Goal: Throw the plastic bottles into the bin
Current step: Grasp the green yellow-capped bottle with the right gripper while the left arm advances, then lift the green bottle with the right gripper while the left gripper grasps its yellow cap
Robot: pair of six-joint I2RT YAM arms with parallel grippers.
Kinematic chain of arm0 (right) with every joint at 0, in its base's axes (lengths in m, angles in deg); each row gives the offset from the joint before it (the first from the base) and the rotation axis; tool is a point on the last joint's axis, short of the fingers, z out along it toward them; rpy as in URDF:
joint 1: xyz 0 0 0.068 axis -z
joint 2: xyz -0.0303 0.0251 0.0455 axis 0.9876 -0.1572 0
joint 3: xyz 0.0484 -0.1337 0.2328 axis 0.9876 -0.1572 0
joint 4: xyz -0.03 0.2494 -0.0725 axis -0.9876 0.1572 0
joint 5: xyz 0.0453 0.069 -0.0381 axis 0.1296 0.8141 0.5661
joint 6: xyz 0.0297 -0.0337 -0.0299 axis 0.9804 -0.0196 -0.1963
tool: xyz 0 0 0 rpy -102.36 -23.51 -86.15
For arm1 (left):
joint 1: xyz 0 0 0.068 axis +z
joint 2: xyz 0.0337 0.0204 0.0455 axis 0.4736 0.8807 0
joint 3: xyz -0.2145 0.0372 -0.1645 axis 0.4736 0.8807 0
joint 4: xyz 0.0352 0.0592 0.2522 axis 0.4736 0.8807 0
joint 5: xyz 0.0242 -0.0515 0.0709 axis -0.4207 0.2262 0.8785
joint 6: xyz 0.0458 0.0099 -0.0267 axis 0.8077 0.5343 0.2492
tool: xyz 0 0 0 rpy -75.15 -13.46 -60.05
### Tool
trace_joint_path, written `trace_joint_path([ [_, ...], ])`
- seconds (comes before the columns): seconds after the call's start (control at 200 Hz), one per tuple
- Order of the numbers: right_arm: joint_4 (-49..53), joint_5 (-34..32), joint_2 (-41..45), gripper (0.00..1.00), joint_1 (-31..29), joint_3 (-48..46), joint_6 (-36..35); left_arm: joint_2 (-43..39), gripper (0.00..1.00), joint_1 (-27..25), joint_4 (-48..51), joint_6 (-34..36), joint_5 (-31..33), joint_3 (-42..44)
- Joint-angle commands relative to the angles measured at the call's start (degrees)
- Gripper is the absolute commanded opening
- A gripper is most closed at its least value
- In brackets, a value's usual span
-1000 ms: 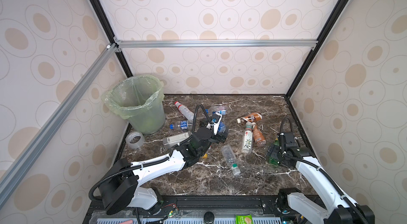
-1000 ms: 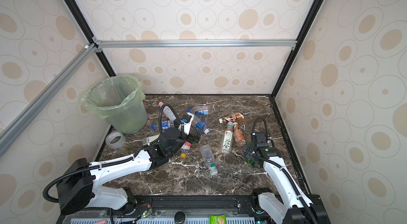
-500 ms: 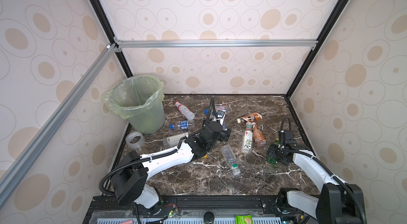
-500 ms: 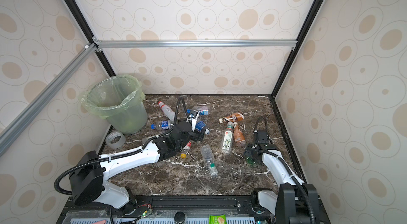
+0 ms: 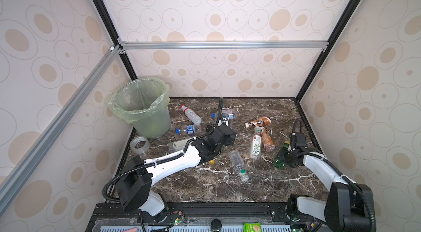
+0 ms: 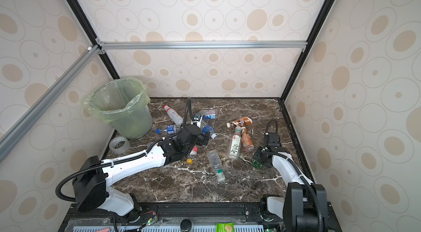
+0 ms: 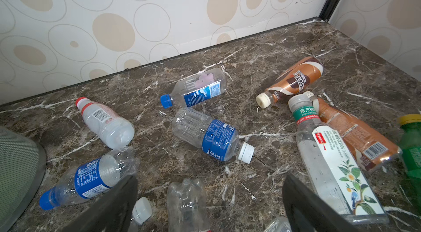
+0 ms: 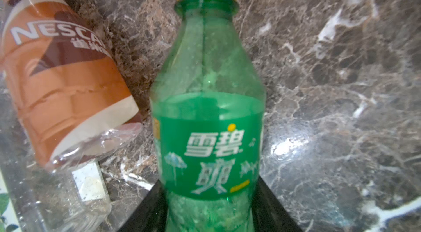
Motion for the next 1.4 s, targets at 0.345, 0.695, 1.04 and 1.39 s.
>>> trace_joint_path([
  [0.345, 12.2, 3.6, 11.9, 0.35, -0.1, 13.9, -4.4, 1.3, 0.99, 0.0, 10.9, 0.9, -11.3, -15.9],
  [0.695, 6.5, -1.7, 6.5, 0.36, -19.2, 30.8, -7.5, 5.9, 0.99, 8.0, 20.7, -4.3, -27.0, -36.0],
  [1.04, -2.6, -8.8, -4.1, 0.36, -41.5, 40.4, -14.7, 1.5, 0.99, 16.7, 14.3, -13.0, -43.1, -30.2],
  [1.39, -7.4, -5.7, -8.1, 0.36, -45.3, 41.6, -12.2, -2.9, 0.93, 23.5, 2.1, -22.4, -52.7, -18.7],
])
